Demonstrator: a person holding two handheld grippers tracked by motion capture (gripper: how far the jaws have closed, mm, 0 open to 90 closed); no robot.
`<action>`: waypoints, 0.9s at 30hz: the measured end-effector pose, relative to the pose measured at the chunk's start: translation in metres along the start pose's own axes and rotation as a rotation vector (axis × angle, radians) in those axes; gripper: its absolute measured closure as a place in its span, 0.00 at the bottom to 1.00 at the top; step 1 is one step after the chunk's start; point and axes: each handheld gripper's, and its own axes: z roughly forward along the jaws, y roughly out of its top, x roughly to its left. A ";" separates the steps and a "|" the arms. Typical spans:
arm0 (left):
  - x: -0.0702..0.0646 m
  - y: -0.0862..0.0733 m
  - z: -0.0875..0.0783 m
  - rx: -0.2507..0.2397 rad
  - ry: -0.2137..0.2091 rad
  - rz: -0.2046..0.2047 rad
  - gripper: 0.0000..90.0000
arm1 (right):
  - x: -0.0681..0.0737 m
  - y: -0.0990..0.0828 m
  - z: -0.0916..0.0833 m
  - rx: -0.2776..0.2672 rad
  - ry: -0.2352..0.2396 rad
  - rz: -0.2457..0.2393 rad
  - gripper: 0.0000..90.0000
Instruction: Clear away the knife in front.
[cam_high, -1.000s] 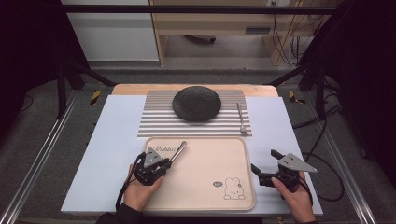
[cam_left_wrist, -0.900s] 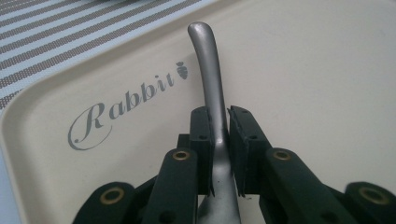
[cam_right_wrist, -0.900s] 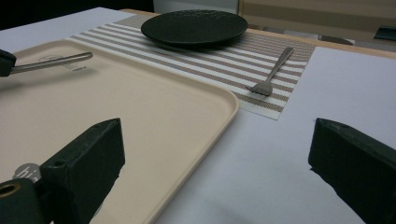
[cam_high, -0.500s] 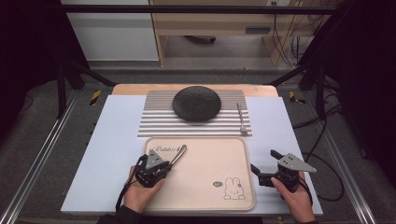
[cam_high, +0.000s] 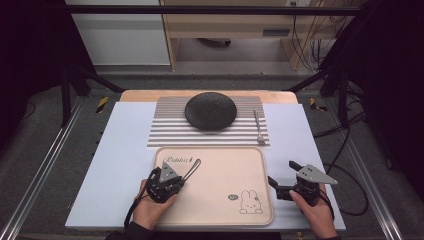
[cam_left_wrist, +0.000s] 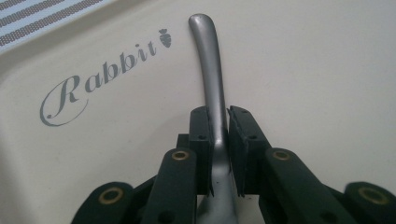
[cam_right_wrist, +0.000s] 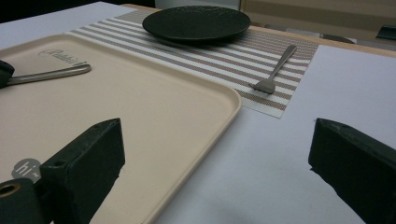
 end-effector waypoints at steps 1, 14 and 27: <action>-0.001 0.000 0.000 0.002 0.001 0.003 0.88 | 0.000 0.000 0.000 0.002 0.000 0.000 0.04; -0.002 -0.002 -0.008 -0.027 0.005 0.001 0.89 | 0.000 -0.001 0.000 0.004 -0.002 0.008 0.04; -0.011 0.020 0.006 -0.067 -0.036 0.061 1.00 | 0.000 0.000 0.002 0.011 -0.002 -0.005 0.04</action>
